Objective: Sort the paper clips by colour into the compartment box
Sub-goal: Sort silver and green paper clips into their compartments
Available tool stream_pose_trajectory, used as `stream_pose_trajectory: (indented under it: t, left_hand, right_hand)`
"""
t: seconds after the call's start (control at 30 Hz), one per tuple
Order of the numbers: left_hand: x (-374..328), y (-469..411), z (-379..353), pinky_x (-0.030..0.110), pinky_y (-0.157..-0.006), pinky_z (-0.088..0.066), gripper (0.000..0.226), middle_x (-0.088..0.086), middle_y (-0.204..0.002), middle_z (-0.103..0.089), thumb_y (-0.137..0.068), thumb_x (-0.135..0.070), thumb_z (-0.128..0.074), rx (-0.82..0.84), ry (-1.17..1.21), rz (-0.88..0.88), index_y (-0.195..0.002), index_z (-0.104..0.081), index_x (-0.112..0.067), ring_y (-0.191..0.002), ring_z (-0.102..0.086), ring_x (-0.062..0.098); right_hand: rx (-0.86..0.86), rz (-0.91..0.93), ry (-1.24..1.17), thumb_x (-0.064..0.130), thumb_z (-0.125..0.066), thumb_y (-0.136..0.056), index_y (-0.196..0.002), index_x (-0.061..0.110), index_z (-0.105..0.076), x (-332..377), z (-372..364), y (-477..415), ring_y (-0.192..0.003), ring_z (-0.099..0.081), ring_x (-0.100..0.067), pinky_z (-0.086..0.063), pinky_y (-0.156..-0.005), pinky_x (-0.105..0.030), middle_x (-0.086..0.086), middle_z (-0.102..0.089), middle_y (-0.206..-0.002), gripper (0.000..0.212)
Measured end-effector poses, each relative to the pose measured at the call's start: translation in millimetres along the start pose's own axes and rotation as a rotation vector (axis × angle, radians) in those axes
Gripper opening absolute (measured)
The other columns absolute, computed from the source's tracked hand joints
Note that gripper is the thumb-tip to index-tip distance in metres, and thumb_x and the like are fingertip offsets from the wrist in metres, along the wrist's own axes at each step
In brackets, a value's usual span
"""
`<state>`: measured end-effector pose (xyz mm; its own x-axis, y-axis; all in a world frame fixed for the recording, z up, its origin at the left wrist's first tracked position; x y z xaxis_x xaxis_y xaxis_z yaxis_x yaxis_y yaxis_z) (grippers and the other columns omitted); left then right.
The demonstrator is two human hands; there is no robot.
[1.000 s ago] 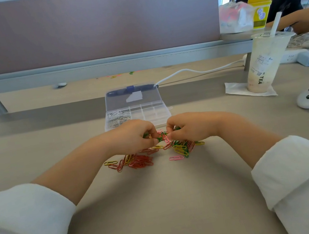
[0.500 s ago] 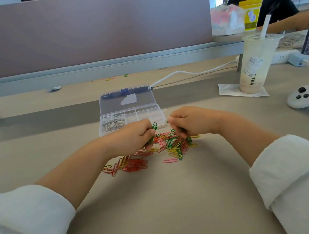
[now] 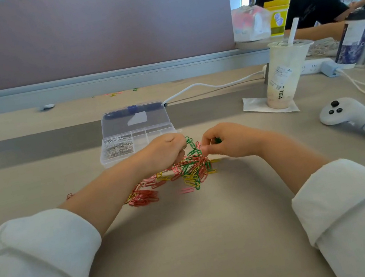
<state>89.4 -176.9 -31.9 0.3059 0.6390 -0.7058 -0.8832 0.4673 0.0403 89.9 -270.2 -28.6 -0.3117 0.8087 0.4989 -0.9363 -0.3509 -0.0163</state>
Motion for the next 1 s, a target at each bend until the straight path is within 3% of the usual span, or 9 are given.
stream_pose_trajectory:
  t: [0.1,0.23,0.37,0.53,0.73,0.83,0.93,1.0]
  left_hand:
    - [-3.9,-0.2,2.5,0.025,-0.048,-0.027,0.036,0.001,-0.055,-0.032,-0.098,-0.017,-0.026,-0.047,-0.012,-0.032,-0.063,-0.031,-0.013,-0.047,-0.027,0.014]
    - [-6.8,3.1,4.7,0.021,-0.049,-0.038,0.038,0.0,-0.056,-0.038,-0.101,-0.027,-0.025,-0.093,-0.072,-0.056,-0.067,-0.034,-0.014,-0.043,-0.045,0.011]
    - [-2.7,1.0,7.2,0.028,-0.052,-0.031,0.036,-0.001,-0.056,-0.034,-0.099,-0.025,-0.035,-0.096,-0.073,-0.06,-0.065,-0.034,-0.015,-0.048,-0.032,0.013]
    - [4.1,1.4,5.6,0.028,-0.055,-0.029,0.038,0.0,-0.055,-0.034,-0.095,-0.017,-0.041,-0.086,-0.161,-0.029,-0.058,-0.034,-0.016,-0.051,-0.031,0.012]
    - [3.8,6.2,12.4,0.027,-0.05,-0.023,0.038,-0.001,-0.052,-0.025,-0.089,-0.014,-0.044,-0.117,-0.076,-0.032,-0.054,-0.029,-0.017,-0.042,-0.021,0.008]
    - [2.3,8.5,14.9,0.027,-0.051,-0.023,0.035,0.0,-0.051,-0.023,-0.087,-0.013,-0.045,-0.13,-0.06,-0.046,-0.054,-0.032,-0.013,-0.04,-0.019,0.007]
    - [2.0,9.5,13.3,0.026,-0.049,-0.022,0.032,0.001,-0.051,-0.023,-0.086,-0.012,-0.044,-0.121,-0.092,-0.05,-0.056,-0.035,-0.01,-0.04,-0.02,0.008]
    - [3.1,9.6,12.3,0.023,-0.046,-0.021,0.031,0.001,-0.051,-0.024,-0.086,-0.012,-0.044,-0.116,-0.097,-0.049,-0.056,-0.034,-0.011,-0.04,-0.02,0.008]
  right_hand:
    - [0.065,0.043,-0.003,0.016,-0.069,-0.081,-0.087,0.023,-0.069,4.8,-3.9,3.8,-0.042,-0.04,-0.002,-0.031,-0.048,-0.011,0.009,-0.041,-0.053,0.009]
    - [0.109,0.041,0.073,0.014,-0.071,-0.079,-0.089,0.021,-0.072,5.1,-10.2,3.5,-0.042,-0.041,0.002,-0.031,-0.045,-0.009,0.009,-0.041,-0.054,0.013]
    - [0.106,0.018,0.089,0.017,-0.071,-0.08,-0.086,0.02,-0.069,2.1,-11.7,2.8,-0.047,-0.041,-0.002,-0.032,-0.046,-0.008,0.01,-0.042,-0.057,0.008]
    - [0.079,0.016,0.119,0.022,-0.061,-0.087,-0.079,0.023,-0.057,3.1,-10.0,2.1,-0.057,-0.041,-0.003,-0.03,-0.05,-0.008,0.013,-0.045,-0.063,0.009]
    - [0.088,-0.033,0.09,0.022,-0.046,-0.096,-0.092,0.018,-0.048,-3.2,-13.7,-0.3,-0.083,-0.044,-0.015,-0.034,-0.063,-0.024,0.011,-0.046,-0.076,0.006]
    - [0.092,-0.029,0.053,0.02,-0.044,-0.096,-0.097,0.019,-0.049,-3.2,-14.6,0.1,-0.077,-0.046,-0.013,-0.034,-0.06,-0.015,0.013,-0.046,-0.073,0.005]
    - [0.094,-0.007,0.039,0.014,-0.042,-0.096,-0.109,0.022,-0.057,0.8,-14.2,-0.2,-0.061,-0.044,0.0,-0.033,-0.054,-0.006,0.015,-0.046,-0.068,0.021]
    - [0.105,-0.013,0.024,0.01,-0.041,-0.096,-0.106,0.021,-0.061,0.6,-17.1,-1.5,-0.054,-0.043,-0.002,-0.034,-0.054,-0.009,0.01,-0.048,-0.06,0.025]
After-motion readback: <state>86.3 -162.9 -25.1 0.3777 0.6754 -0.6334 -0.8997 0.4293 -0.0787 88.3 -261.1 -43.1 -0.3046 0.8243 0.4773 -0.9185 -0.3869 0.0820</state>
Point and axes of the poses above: each hand's wrist, its own y-axis away from the middle knuckle, its own z-axis out of the back of the hand, x = y × z, the point moved 10 cm from there along -y, towards the middle knuckle
